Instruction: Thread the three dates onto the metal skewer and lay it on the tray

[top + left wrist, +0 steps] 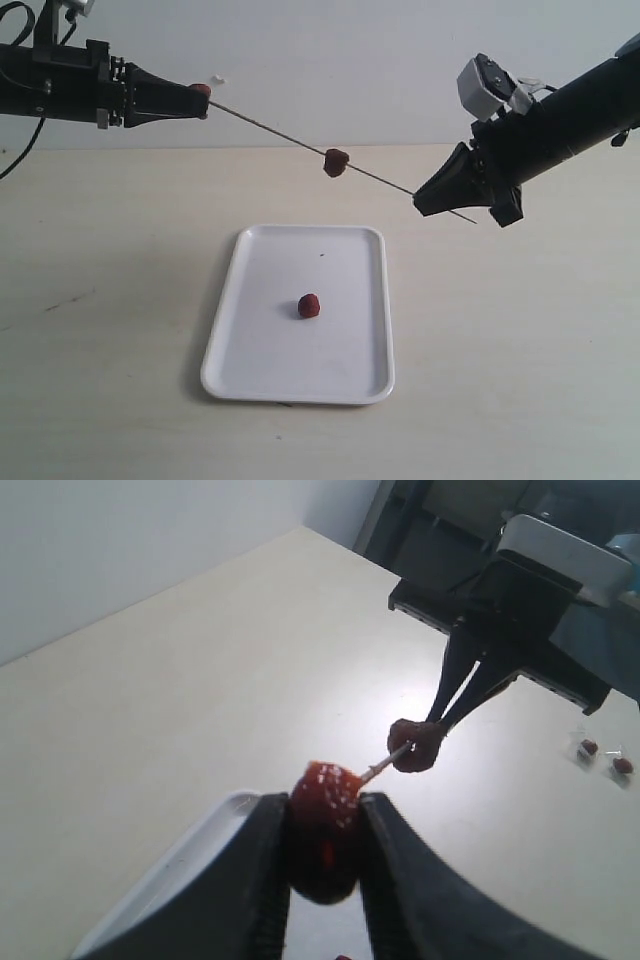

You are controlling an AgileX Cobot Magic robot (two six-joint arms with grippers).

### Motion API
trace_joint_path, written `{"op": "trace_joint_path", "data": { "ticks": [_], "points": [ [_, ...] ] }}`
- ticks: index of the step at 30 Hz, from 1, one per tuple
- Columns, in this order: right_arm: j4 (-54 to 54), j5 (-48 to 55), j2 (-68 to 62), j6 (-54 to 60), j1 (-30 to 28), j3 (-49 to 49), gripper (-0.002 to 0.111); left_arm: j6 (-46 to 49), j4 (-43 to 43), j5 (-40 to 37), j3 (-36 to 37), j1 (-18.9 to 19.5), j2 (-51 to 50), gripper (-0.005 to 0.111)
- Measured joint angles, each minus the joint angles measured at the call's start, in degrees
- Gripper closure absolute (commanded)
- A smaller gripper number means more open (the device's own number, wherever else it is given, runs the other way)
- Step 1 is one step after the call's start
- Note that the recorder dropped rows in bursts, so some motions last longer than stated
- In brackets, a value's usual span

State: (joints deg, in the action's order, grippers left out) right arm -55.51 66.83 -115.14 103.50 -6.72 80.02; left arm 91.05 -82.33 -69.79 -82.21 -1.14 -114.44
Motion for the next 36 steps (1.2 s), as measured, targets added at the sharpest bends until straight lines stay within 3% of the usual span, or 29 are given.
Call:
{"op": "trace_joint_path", "data": {
  "ticks": [36],
  "points": [
    [-9.72,-1.34,0.0,1.7,1.79,0.0,0.108,0.0,-4.26,0.48,0.0,-3.57,0.0,0.082]
  ]
}}
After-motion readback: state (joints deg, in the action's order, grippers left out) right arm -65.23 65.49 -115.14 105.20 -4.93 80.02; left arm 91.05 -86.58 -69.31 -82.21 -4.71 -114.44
